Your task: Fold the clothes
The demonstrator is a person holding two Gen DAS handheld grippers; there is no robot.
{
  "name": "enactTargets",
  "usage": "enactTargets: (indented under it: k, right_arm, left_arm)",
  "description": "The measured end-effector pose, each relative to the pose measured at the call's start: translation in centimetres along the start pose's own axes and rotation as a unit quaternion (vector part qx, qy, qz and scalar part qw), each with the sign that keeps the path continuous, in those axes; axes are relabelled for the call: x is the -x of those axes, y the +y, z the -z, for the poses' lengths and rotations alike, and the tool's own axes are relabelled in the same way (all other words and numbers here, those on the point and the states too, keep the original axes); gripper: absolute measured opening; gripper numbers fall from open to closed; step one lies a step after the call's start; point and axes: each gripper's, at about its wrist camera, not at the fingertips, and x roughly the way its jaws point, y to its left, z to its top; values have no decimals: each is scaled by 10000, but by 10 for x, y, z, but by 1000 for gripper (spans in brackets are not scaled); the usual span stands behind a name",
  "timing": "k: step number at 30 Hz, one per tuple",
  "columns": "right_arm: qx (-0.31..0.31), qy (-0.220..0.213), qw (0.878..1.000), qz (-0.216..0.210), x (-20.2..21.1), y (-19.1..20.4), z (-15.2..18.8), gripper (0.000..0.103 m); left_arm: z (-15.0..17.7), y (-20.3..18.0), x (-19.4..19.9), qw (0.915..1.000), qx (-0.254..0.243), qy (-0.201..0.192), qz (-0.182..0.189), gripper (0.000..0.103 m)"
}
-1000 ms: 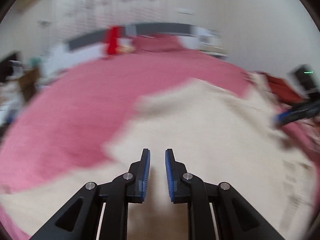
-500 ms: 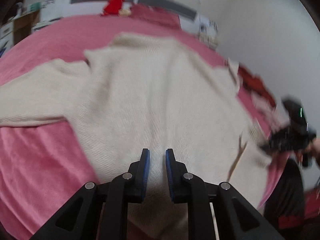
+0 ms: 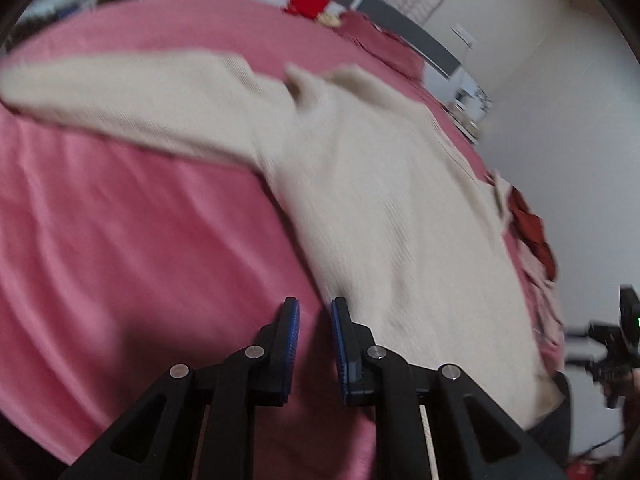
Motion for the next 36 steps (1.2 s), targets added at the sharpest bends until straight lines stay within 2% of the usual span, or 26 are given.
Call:
enactTargets:
  k: [2, 4, 7, 9, 11, 13, 14, 16, 18, 22, 27, 30, 32, 35, 36]
  right_arm:
    - [-335, -605, 9975, -161, 6, 10, -15, 80]
    - [-454, -764, 9950, -453, -13, 46, -33, 80]
    - [-173, -824, 9942, -665, -44, 90, -49, 80]
    - [93, -809, 9938, -750, -64, 118, -56, 80]
    - [443, -642, 9945, -693, -85, 146, -57, 80]
    - [1034, -324, 9941, -38, -109, 166, -48, 81]
    - [1125, -309, 9931, 134, -112, 162, -41, 81]
    - [704, -263, 9971, 124, -105, 139, -33, 81]
    - [363, -192, 9991, 130, -101, 114, -22, 81]
    - [-211, -133, 9997, 84, -97, 80, -8, 81]
    - [158, -12, 9991, 401, -102, 99, -11, 84]
    - [149, 96, 9975, 677, -103, 93, -18, 84]
    - [36, 86, 9943, 1065, -101, 85, -21, 84]
    - [-277, 56, 9930, 1144, -104, 79, -19, 85]
    - [-332, 30, 9928, 1154, -105, 81, -18, 88]
  left_arm:
    - [-1, -1, -3, 9999, 54, -21, 141, 16]
    - [-2, -6, -9, 9982, 179, 56, 575, 16]
    - [0, -33, -17, 9950, -228, 200, 955, 16]
    - [2, -47, -16, 9938, -636, 163, 901, 16]
    - [1, -44, -13, 9950, -665, 126, 731, 16]
    - [3, -30, -8, 9980, -422, 60, 459, 16]
    - [4, -23, -5, 9992, -267, 22, 309, 16]
    - [7, -10, -1, 10000, -42, 16, -18, 16]
    - [12, -4, 1, 9999, 44, 98, -54, 17]
    - [29, -17, 1, 9990, -269, 310, 150, 19]
    - [45, -37, -16, 9946, -169, 423, 929, 19]
    - [43, -35, -26, 9933, 260, 270, 1098, 20]
    - [41, -32, -27, 9921, 407, 252, 1163, 20]
    - [40, -39, -29, 9942, 240, 241, 1021, 20]
    - [40, -43, -31, 9946, 168, 223, 995, 20]
